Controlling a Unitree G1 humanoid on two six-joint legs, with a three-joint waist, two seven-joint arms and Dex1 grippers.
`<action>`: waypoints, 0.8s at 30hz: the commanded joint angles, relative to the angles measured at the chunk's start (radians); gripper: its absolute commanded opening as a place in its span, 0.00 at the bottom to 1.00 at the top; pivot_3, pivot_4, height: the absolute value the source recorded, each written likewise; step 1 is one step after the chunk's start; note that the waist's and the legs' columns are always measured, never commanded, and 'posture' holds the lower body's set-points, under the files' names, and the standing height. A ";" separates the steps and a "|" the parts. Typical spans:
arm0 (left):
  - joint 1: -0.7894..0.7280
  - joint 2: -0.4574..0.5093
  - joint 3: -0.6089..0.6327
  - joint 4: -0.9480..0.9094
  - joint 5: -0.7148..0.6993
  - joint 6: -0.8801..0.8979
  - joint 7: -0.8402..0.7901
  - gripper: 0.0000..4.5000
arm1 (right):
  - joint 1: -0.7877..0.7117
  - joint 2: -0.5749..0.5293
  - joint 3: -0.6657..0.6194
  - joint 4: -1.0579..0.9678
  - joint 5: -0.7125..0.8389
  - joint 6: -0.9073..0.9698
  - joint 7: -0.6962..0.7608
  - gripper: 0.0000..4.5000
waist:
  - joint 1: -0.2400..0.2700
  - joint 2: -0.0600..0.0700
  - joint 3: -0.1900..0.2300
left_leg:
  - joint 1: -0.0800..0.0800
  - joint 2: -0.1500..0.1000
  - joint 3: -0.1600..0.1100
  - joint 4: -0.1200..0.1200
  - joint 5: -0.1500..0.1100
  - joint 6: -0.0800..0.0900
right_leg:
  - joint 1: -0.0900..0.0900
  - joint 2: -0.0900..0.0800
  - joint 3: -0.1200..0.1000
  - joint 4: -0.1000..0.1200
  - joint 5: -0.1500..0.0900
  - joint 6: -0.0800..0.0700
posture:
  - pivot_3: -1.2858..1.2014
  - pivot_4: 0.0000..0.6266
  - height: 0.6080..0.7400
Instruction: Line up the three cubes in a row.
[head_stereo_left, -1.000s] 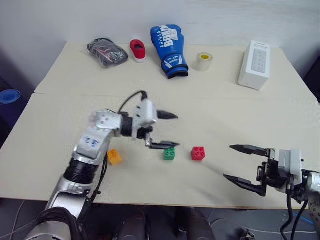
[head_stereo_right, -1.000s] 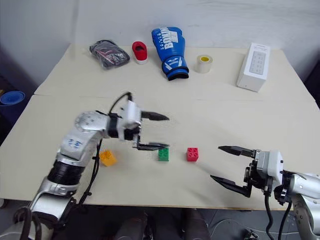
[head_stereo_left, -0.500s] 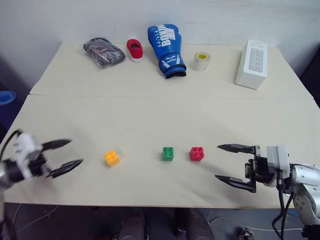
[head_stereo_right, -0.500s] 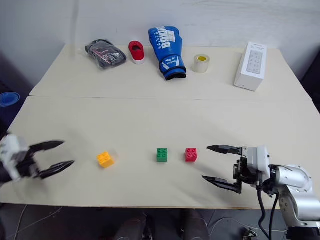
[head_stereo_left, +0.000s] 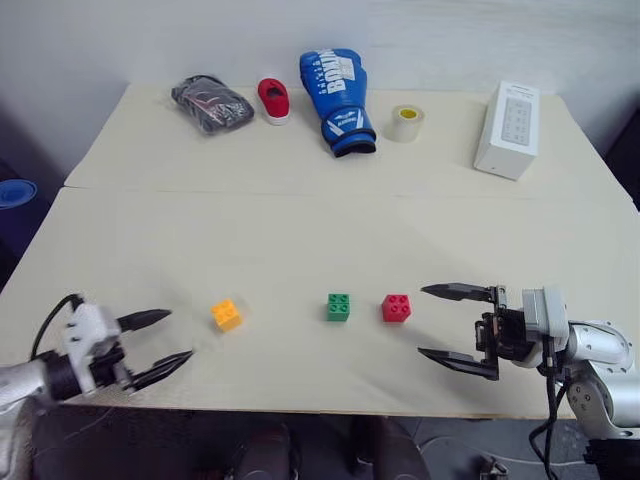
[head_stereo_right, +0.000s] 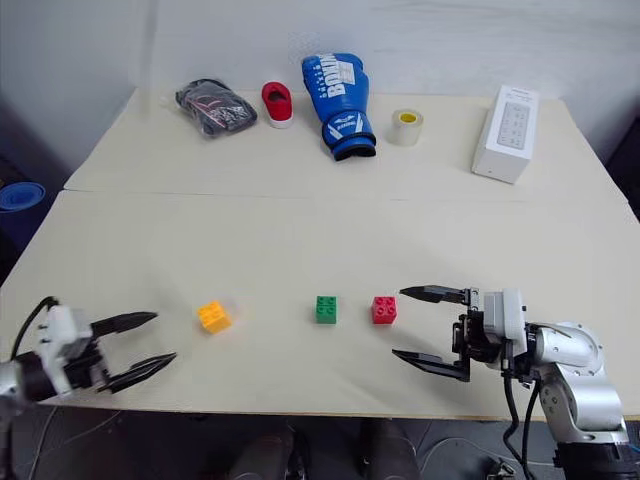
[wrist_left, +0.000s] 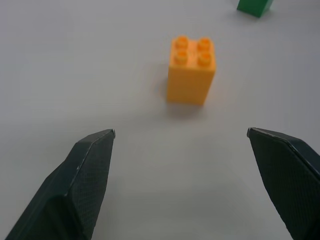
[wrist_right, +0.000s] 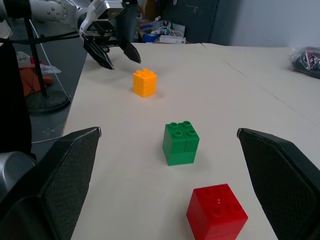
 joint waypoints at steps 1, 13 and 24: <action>-0.028 -0.014 -0.069 -0.043 0.011 0.029 0.044 0.99 | 0.008 0.006 -0.024 -0.005 0.003 -0.035 -0.009 1.00 | -0.008 0.000 0.000 | 0.000 0.000 0.000 0.000 0.000 0.000 | 0.000 0.001 0.000 0.001 0.000 0.000 | 0.52 0.24 1.00; -0.132 0.025 -0.166 0.012 0.042 0.028 0.049 0.38 | 0.092 0.007 -0.058 -0.025 -0.004 -0.104 -0.058 1.00 | -0.017 0.000 0.000 | 0.001 0.001 0.002 0.000 0.000 0.000 | 0.000 0.002 0.001 0.000 0.000 0.000 | 0.52 0.24 1.00; -0.535 0.090 -0.396 0.240 0.054 -0.074 -0.315 0.33 | 0.097 -0.006 -0.077 0.049 0.004 -0.144 -0.006 1.00 | -0.013 0.000 0.000 | 0.000 0.000 0.002 0.001 0.001 0.000 | 0.000 0.003 0.000 0.002 0.000 0.000 | 0.52 0.24 1.00</action>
